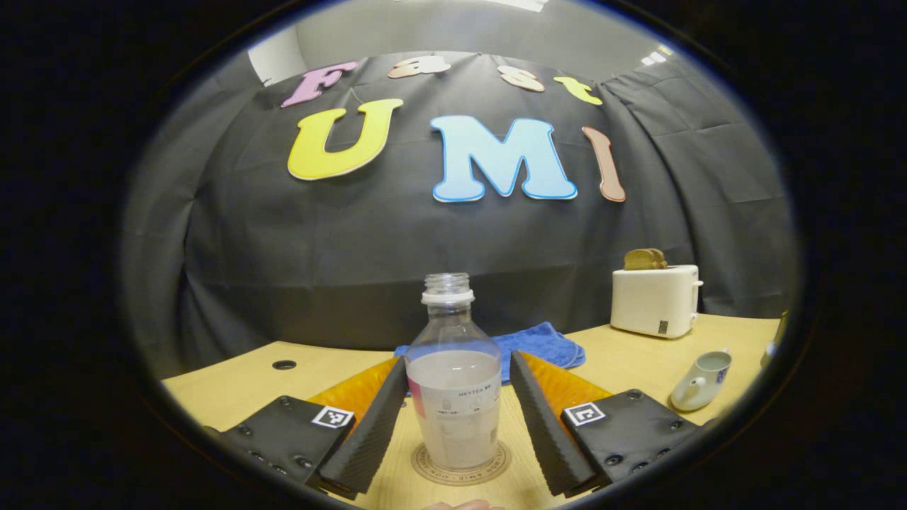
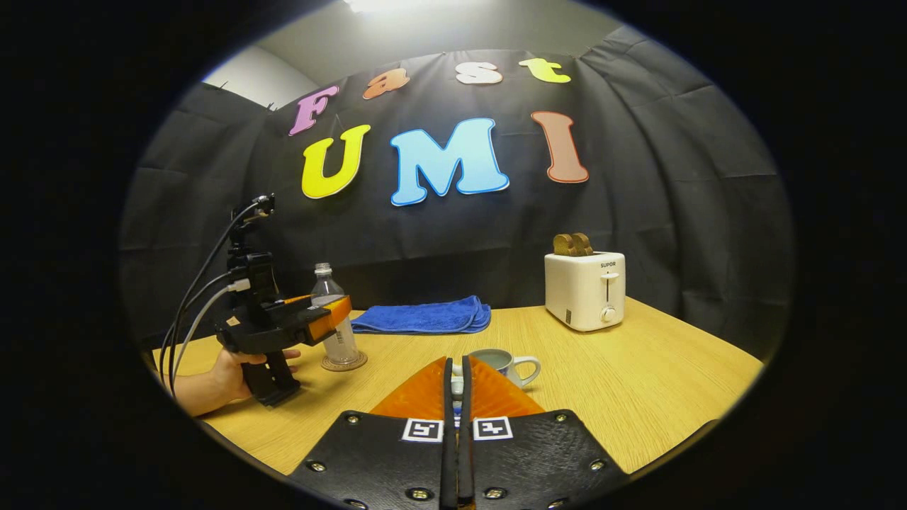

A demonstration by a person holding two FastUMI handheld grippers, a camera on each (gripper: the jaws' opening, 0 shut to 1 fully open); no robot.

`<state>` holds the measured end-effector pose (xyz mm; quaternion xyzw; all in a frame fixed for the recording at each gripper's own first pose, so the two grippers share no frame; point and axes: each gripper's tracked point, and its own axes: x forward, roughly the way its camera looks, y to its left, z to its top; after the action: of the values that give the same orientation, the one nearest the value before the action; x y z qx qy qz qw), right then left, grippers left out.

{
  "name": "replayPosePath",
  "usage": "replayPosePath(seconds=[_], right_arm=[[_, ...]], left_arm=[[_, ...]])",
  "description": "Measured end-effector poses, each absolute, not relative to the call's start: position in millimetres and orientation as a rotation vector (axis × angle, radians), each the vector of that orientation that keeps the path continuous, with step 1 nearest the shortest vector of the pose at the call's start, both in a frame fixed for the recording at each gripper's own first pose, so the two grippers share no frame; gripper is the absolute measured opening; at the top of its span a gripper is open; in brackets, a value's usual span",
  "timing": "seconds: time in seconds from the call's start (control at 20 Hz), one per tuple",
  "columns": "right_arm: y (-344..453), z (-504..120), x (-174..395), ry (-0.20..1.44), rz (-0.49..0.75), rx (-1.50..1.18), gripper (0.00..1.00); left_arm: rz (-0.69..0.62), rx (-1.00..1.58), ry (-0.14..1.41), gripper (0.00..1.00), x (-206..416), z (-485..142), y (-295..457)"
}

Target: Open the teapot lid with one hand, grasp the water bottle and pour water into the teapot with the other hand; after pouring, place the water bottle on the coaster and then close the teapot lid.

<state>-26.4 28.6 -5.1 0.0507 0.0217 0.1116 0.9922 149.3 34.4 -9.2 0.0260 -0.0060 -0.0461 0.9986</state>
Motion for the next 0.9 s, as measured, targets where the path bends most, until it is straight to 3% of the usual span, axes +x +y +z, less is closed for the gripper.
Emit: replayPosePath(seconds=[0.7,0.9], right_arm=[[28.6,2.2,-27.5,0.025,0.222,0.097,0.01],[12.9,17.5,-11.8,-0.033,0.165,0.133,0.01]], left_arm=[[-0.068,0.075,-0.059,0.97,128.2,16.4,39.8],[-0.062,0.058,-0.094,0.97,99.4,35.6,38.5]])
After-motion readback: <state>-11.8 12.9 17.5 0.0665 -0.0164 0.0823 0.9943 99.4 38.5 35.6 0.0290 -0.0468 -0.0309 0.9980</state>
